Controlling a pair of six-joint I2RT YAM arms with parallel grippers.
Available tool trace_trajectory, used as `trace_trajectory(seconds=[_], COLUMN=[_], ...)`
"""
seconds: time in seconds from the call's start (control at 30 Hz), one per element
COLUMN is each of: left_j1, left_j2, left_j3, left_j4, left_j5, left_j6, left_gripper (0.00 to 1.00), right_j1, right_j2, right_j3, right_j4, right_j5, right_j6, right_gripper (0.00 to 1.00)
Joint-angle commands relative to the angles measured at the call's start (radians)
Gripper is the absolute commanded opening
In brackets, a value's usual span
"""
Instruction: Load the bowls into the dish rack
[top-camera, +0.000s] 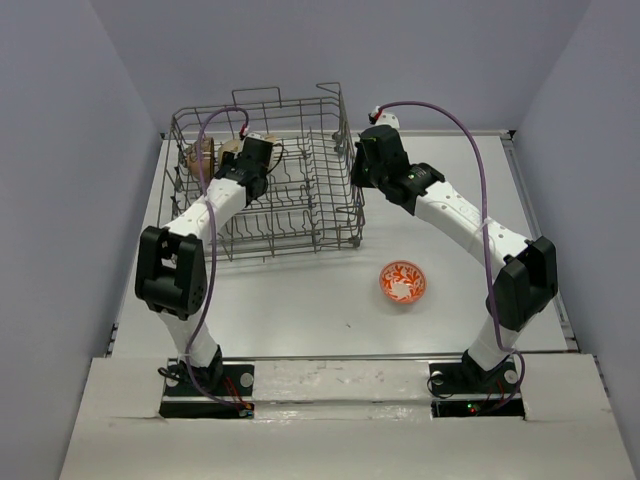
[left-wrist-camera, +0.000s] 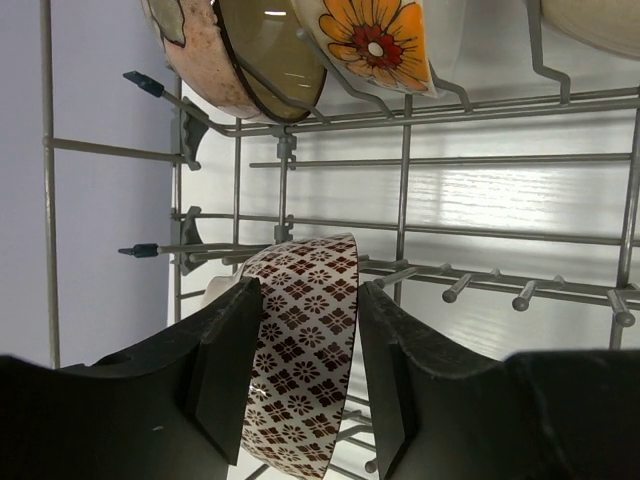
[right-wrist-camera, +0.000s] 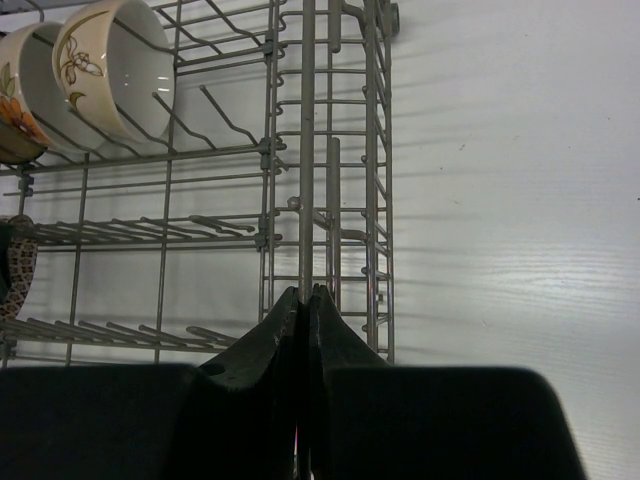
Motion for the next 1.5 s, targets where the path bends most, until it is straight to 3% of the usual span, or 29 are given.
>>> trace_trajectory(seconds=[0.0, 0.57, 0.7, 0.77, 0.87, 0.93, 1.07, 1.2, 1.33, 1.47], left_j1=[0.033, 0.054, 0.043, 0.034, 0.022, 0.010, -0.042, -0.111, -0.144, -0.197], left_j2=[-0.075, -0.276, -0.325, -0.380, -0.455, -0.506, -0.623, -0.707, -0.727, -0.739], left_j3=[0.027, 0.055, 0.061, 0.041, 0.003, -0.023, -0.170, -0.246, -0.231, -0.228], left_j4=[-0.036, -0.008, -0.007, 0.025, 0.064, 0.084, 0.225, 0.285, 0.251, 0.239], left_j5=[0.001, 0.043, 0.128, 0.173, 0.250, 0.297, 0.307, 0.268, 0.349, 0.275], left_j6=[-0.086, -0.157, -0.192, -0.212, -0.264, -0.286, -0.287, -0.275, -0.312, -0.309], left_gripper=[0.54, 0.54, 0.54, 0.54, 0.63, 0.80, 0.99, 0.99, 0.99, 0.99], right_j1=[-0.001, -0.001, -0.001, -0.001, -0.001, -0.001, -0.001, -0.001, -0.001, -0.001], right_j2=[-0.014, -0.010, -0.021, -0.028, -0.053, -0.068, -0.105, -0.128, -0.168, -0.235], right_j3=[0.000, 0.012, 0.017, 0.023, 0.037, 0.041, 0.050, 0.061, 0.046, 0.008], right_j4=[0.029, 0.029, 0.026, 0.023, 0.014, 0.014, 0.016, 0.016, 0.029, 0.028], right_j5=[-0.026, -0.040, -0.034, -0.029, -0.023, -0.014, 0.002, 0.022, 0.054, 0.115], right_j6=[-0.024, -0.021, -0.019, -0.018, -0.019, -0.016, -0.010, -0.005, 0.004, 0.004], right_gripper=[0.05, 0.15, 0.16, 0.22, 0.27, 0.35, 0.51, 0.55, 0.59, 0.66])
